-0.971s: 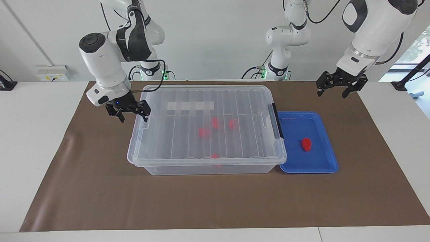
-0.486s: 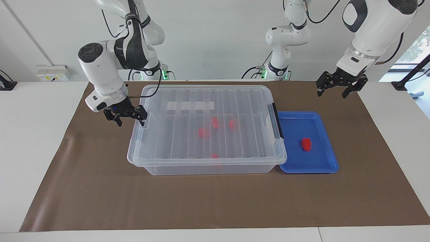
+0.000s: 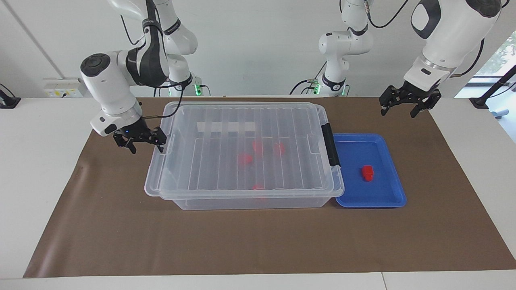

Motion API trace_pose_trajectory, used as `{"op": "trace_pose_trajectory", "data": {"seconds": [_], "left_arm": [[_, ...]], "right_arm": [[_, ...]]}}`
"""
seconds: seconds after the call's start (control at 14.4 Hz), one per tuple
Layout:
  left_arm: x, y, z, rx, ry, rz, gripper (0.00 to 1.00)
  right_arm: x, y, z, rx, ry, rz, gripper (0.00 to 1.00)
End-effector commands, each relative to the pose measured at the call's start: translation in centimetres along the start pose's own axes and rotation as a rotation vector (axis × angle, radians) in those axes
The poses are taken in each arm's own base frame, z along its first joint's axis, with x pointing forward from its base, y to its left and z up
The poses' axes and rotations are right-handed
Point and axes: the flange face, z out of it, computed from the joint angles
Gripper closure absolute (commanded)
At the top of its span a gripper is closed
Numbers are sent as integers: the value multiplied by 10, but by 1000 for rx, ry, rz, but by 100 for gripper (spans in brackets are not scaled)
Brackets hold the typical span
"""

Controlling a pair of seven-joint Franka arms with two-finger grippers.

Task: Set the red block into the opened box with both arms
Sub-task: 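Slide the clear lid away from the blue tray with the right gripper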

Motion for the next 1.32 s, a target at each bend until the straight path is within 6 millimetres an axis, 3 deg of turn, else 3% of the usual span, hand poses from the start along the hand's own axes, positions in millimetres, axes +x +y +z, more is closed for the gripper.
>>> {"op": "trace_pose_trajectory", "data": {"seconds": [0.0, 0.69, 1.18, 1.25], "left_arm": [[-1, -3, -3, -16, -6, 1, 0], [-2, 4, -1, -10, -12, 15, 0], [-3, -16, -5, -18, 4, -14, 0], [-3, -11, -5, -18, 2, -5, 0]], "right_arm": [[-4, 32, -1, 3, 14, -31, 0], [-6, 84, -8, -17, 27, -89, 0], [-9, 119, -12, -30, 38, -127, 0], [-10, 124, -14, -37, 39, -133, 0]]}}
